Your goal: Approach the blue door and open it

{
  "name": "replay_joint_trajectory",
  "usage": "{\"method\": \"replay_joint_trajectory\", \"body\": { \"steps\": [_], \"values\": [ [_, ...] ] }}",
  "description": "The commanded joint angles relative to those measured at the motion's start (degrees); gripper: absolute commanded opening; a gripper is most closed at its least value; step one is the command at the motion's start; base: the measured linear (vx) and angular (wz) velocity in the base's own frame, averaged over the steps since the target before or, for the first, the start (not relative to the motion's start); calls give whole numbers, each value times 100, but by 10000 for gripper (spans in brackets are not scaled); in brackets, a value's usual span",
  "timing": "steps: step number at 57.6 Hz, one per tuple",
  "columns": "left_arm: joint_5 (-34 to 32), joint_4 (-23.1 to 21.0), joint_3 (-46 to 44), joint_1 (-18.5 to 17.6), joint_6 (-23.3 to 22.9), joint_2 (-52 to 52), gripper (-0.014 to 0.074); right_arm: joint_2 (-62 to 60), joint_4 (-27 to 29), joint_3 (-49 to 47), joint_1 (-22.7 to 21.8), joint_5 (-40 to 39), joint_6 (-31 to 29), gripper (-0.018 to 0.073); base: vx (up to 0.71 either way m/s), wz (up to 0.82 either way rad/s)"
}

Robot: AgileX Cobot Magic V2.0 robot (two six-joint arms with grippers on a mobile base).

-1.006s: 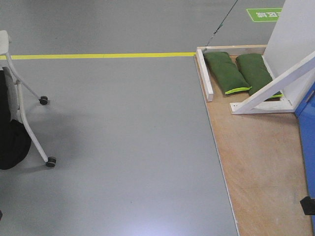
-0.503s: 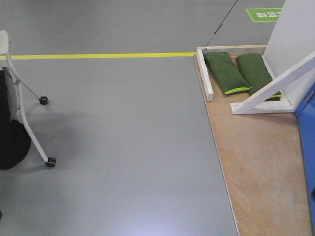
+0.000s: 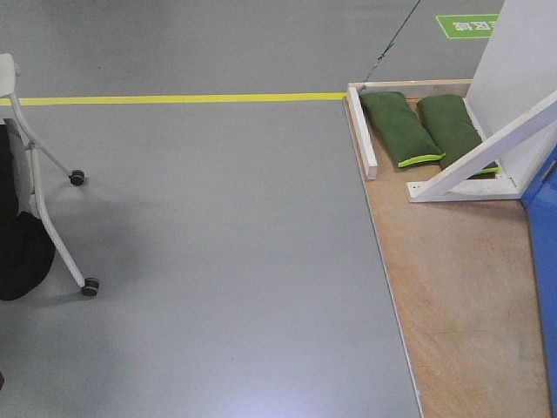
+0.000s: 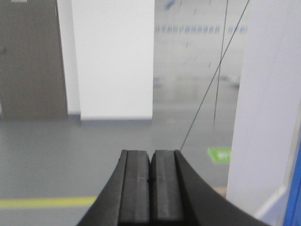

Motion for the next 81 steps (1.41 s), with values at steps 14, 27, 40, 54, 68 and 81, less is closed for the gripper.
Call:
{"method": "replay_joint_trajectory", "body": {
  "steps": [14, 27, 40, 54, 68, 81],
  "values": [
    [-494, -45, 26, -14, -14, -38, 70, 618, 2935, -591, -2664, -2493, -38, 2, 0, 0],
    [-494, -45, 26, -14, -14, -38, 70, 798, 6133, -584, -4932, -3185, -38, 2, 0, 0],
    [-494, -45, 26, -14, -14, -38, 70, 1349, 6564, -584, -6780, -3738, -38, 2, 0, 0],
    [-494, -45, 26, -14, -14, -38, 70, 2153, 6064, -584, -7877, -3864, -38, 2, 0, 0],
    [-494, -45, 26, -14, -14, -38, 70, 2812, 4300, -584, -8115, -3864, -38, 2, 0, 0],
    [-494, -45, 26, -14, -14, -38, 70, 3344, 3439, -618, -8115, -3860, -38, 2, 0, 0]
  ]
}}
